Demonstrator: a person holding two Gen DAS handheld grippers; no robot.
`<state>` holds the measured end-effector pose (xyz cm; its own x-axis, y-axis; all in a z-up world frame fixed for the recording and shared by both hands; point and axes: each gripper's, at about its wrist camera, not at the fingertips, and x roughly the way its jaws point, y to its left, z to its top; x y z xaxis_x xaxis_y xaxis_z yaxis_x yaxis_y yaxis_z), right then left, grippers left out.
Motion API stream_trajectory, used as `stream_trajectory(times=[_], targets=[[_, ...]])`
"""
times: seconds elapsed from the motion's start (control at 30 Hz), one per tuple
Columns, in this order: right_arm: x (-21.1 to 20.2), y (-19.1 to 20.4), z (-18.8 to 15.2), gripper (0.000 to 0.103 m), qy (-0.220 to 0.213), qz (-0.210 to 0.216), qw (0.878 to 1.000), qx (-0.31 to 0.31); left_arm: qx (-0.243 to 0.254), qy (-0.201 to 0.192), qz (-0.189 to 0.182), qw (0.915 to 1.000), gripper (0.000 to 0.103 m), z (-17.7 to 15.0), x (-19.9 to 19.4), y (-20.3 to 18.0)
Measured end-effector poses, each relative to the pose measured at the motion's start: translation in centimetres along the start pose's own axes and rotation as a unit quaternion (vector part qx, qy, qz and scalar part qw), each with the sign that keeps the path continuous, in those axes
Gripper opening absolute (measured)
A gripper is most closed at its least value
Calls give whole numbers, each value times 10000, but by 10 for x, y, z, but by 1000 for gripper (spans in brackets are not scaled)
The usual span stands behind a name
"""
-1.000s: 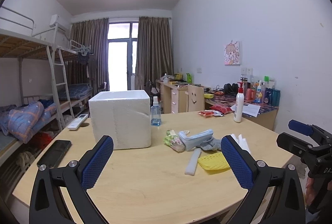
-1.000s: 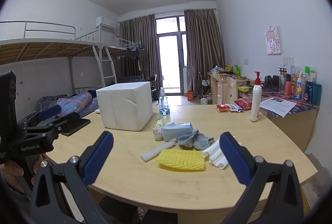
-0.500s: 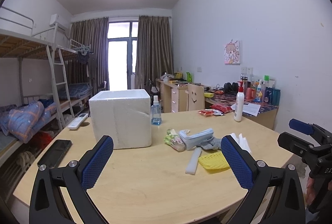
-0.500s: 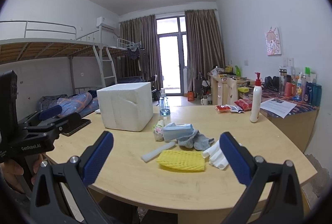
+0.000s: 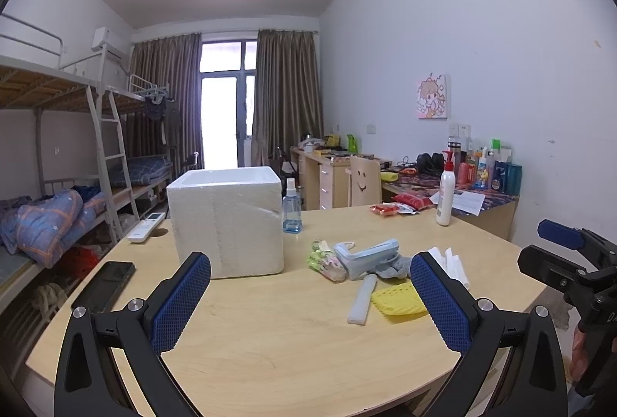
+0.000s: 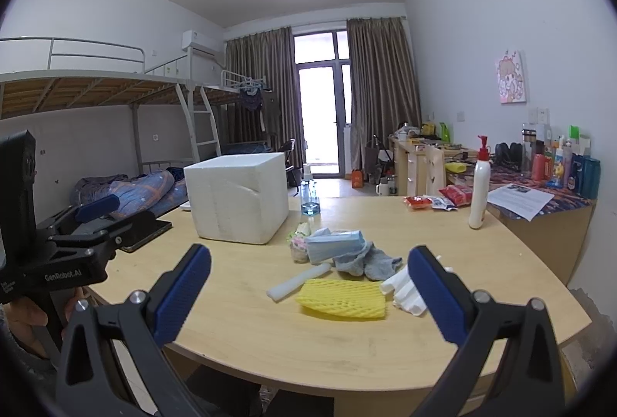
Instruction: Organize soft objects
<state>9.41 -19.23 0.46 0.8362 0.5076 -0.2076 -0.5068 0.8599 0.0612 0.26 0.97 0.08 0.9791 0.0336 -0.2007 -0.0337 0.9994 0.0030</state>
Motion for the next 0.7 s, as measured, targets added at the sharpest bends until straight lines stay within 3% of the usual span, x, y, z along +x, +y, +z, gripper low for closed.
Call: stream_trajectory(times=[0.7], targets=[[9,-2,-1,103,96,-18,9999,28,-24,94,11,10000,103,1,4,2]])
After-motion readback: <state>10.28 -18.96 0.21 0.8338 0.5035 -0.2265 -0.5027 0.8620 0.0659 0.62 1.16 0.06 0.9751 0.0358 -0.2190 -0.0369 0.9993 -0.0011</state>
